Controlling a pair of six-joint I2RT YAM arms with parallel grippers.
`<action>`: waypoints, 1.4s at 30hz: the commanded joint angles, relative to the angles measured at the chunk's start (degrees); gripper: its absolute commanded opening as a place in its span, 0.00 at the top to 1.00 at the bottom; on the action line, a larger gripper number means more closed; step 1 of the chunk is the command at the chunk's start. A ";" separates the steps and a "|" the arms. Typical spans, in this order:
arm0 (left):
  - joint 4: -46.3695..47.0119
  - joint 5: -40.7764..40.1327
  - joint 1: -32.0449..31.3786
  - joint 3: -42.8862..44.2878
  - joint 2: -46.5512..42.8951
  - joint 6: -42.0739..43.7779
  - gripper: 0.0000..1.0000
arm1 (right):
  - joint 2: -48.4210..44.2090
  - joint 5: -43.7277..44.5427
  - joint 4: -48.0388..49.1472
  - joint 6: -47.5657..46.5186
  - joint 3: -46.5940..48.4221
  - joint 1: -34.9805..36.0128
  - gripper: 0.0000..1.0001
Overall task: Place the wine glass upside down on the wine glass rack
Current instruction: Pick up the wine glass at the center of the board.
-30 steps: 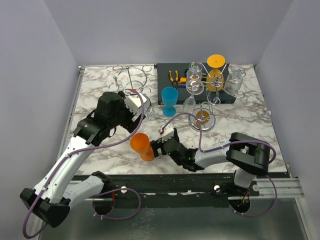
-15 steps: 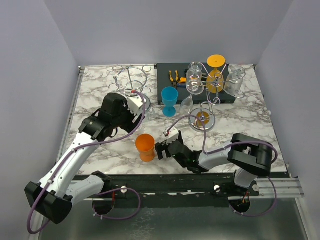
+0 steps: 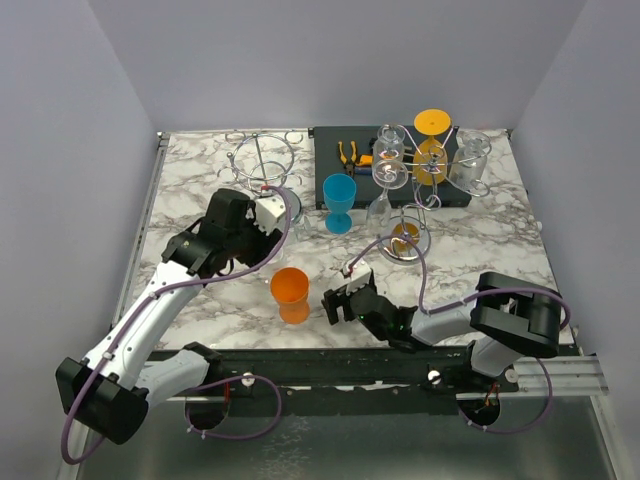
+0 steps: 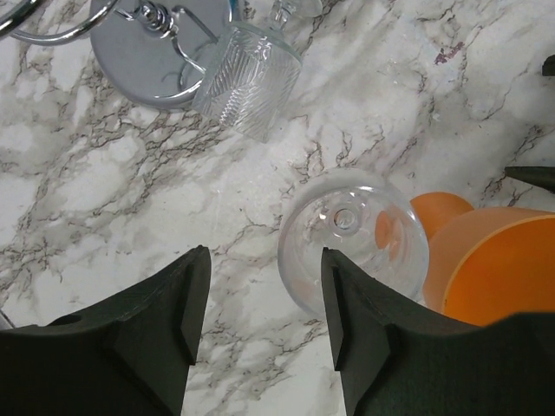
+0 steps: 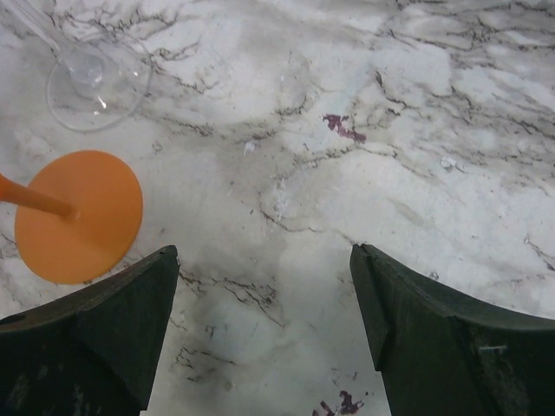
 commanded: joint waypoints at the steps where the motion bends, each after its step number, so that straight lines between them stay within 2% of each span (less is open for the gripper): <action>1: -0.90 1.34 0.64 -1.89 0.01 -1.23 0.45 | -0.34 -3.84 3.66 1.42 -2.26 -0.09 0.15; 6: -0.07 1.39 1.12 -2.52 0.70 -1.30 0.51 | -0.69 -9.78 6.95 -0.90 -3.87 0.47 0.20; 8: 0.26 1.59 1.37 -2.58 1.04 -1.11 0.56 | -0.86 -11.00 7.35 -1.29 -4.26 0.77 0.20; 12: 1.31 0.72 1.82 -1.81 1.97 -0.07 0.85 | -0.74 -12.28 8.57 -1.66 -4.73 1.45 0.21; 15: 1.35 -0.73 2.37 -0.06 3.17 1.47 1.00 | 0.59 -13.19 9.40 -2.67 -3.89 1.88 0.22; 22: -1.16 -6.98 3.55 4.25 4.13 9.29 1.00 | 5.33 -15.22 12.66 -4.69 -2.17 3.65 0.24; 28: -5.06 -9.13 8.09 4.95 4.95 13.86 1.00 | 8.81 -15.56 14.78 -6.30 -0.48 4.26 0.25; 37: -2.46 -1.98 20.35 3.88 4.40 18.66 1.00 | 14.76 -17.08 16.75 -8.81 4.36 4.30 0.29; 42: -1.02 3.01 24.38 2.61 6.13 18.04 1.00 | 18.32 -17.34 17.31 -10.25 7.36 4.24 0.32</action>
